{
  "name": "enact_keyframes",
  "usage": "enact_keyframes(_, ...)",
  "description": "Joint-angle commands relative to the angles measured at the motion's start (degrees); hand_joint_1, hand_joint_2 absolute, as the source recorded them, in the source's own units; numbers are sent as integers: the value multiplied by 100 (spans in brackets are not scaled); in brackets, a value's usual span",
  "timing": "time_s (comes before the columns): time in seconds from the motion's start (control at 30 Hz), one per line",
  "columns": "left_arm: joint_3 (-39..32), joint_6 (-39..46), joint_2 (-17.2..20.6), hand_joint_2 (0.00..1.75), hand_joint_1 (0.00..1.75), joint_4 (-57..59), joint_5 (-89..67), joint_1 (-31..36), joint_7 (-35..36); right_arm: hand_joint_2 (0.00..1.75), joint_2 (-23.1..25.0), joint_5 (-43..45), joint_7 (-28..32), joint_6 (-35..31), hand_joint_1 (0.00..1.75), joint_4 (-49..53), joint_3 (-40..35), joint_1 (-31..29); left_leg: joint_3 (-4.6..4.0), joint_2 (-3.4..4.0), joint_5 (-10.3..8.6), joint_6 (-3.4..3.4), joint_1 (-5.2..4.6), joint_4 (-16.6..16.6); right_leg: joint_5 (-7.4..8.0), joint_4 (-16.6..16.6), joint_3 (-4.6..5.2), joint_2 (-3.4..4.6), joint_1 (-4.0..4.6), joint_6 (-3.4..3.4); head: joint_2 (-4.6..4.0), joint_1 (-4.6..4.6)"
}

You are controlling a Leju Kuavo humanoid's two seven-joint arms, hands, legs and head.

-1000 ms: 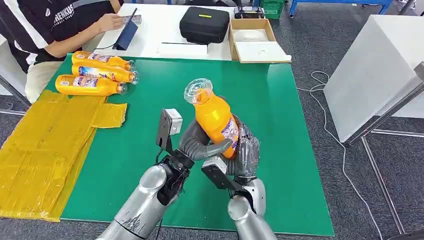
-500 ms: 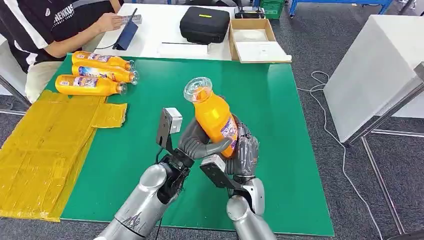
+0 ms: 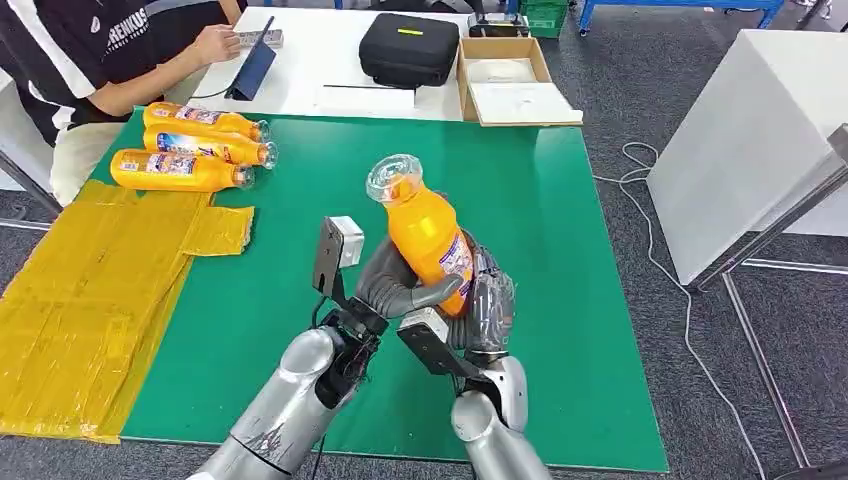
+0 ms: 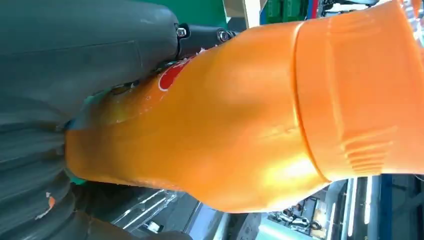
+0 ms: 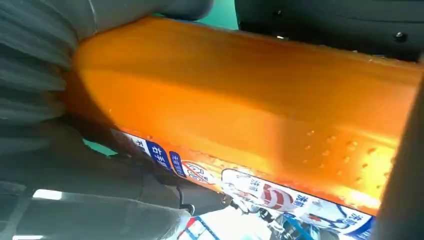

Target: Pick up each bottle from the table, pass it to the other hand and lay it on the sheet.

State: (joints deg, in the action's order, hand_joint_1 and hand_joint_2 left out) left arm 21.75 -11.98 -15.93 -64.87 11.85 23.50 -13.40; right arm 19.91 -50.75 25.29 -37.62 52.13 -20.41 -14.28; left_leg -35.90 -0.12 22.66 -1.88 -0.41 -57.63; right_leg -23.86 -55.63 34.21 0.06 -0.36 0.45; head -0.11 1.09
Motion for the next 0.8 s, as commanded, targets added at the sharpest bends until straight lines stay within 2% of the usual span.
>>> enact_keyframes(0.03, 290, 15, -361, 175, 0, 438, -81, 534, 43, 175, 9, -594, -157, -238, 175, -706, -761, -45, 2, -16, 4, 11, 8, -6, -6, -1, -10, -17, 7, -2, 0, 0)
enact_keyframes(0.33, 262, 197, -407, 175, 0, 616, -219, 627, -17, 175, 9, -1334, -330, -238, 175, -311, -658, 178, 0, -20, 2, 10, 7, -6, -7, 0, -6, -22, 6, -2, 0, 0)
enact_keyframes(0.37, 257, 215, -407, 175, 0, 647, -220, 638, -20, 175, 9, -1466, -371, -238, 175, -254, -657, 204, 20, -32, 16, 23, 6, -14, -24, -10, -29, -36, 4, -3, 0, 0)
enact_keyframes(0.8, 222, 364, -407, 175, 0, 999, -4, 804, -220, 175, 9, -1400, -524, -238, 175, -416, -823, 131, 4, -15, 4, 13, 7, -6, -9, -1, -10, -20, 6, -3, 0, 0)
